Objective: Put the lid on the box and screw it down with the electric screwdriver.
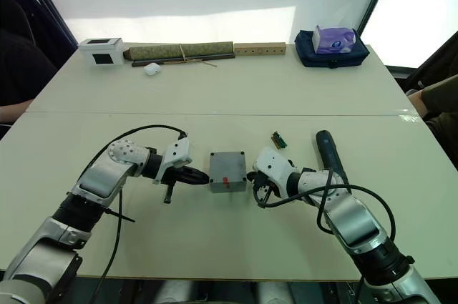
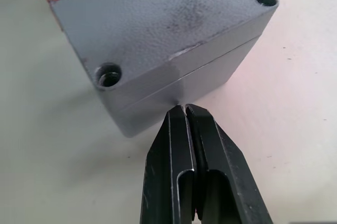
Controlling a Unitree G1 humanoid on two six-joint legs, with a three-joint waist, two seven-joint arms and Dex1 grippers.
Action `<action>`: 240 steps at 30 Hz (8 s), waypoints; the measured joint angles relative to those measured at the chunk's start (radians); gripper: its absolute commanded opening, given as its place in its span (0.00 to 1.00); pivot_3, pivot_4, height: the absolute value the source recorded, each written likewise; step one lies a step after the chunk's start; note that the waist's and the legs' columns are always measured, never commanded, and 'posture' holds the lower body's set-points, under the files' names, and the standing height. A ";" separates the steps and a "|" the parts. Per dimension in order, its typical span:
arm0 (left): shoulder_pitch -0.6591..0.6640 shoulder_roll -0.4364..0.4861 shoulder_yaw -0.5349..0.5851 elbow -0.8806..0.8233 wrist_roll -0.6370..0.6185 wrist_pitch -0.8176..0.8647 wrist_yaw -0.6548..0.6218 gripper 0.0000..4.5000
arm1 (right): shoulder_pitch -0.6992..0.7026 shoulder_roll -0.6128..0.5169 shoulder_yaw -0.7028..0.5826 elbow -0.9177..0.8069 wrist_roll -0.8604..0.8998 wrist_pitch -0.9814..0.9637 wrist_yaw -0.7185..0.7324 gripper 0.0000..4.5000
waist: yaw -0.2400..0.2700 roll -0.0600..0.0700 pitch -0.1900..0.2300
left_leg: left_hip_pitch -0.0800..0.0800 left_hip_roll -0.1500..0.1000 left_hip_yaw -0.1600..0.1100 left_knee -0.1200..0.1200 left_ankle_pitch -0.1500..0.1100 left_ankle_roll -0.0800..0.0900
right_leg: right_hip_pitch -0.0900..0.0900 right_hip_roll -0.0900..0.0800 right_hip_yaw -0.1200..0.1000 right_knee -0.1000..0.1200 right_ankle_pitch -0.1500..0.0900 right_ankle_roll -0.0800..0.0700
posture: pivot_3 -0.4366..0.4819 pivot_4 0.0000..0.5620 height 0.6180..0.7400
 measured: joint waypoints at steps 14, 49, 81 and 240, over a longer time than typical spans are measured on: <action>0.109 0.255 0.220 -0.183 -0.154 0.045 -0.049 0.00 | 0.119 -0.132 -0.410 -0.269 0.274 0.191 0.088 0.45 | 0.008 0.001 0.002 | 0.001 0.001 -0.002 0.000 0.000 0.000 | 0.003 -0.002 -0.002 -0.001 0.000 0.000 | 0.48 0.27 1.00; 0.078 0.214 0.179 -0.470 -0.363 0.175 0.044 0.00 | 0.255 0.012 -0.552 -0.206 0.397 0.426 -0.285 0.99 | 0.006 0.002 0.002 | 0.001 -0.001 -0.002 0.000 0.001 -0.001 | 0.003 -0.001 -0.002 -0.001 0.000 0.000 | 0.48 0.27 1.00; 0.023 0.174 0.170 -0.461 -0.356 0.180 0.093 0.00 | 0.219 0.039 -0.498 -0.145 0.394 0.402 -0.305 0.07 | 0.003 0.002 0.003 | 0.002 0.000 -0.003 0.001 0.001 -0.001 | 0.004 0.001 -0.002 0.000 0.000 0.000 | 0.48 0.27 1.00; 0.007 0.084 0.086 -0.309 -0.251 0.075 0.153 0.00 | -0.347 0.155 -0.415 -0.080 0.540 0.179 -0.391 0.42 | -0.018 0.009 0.009 | -0.003 -0.001 0.003 0.000 0.001 -0.001 | -0.005 0.001 0.004 0.002 0.001 0.002 | 0.48 0.27 1.00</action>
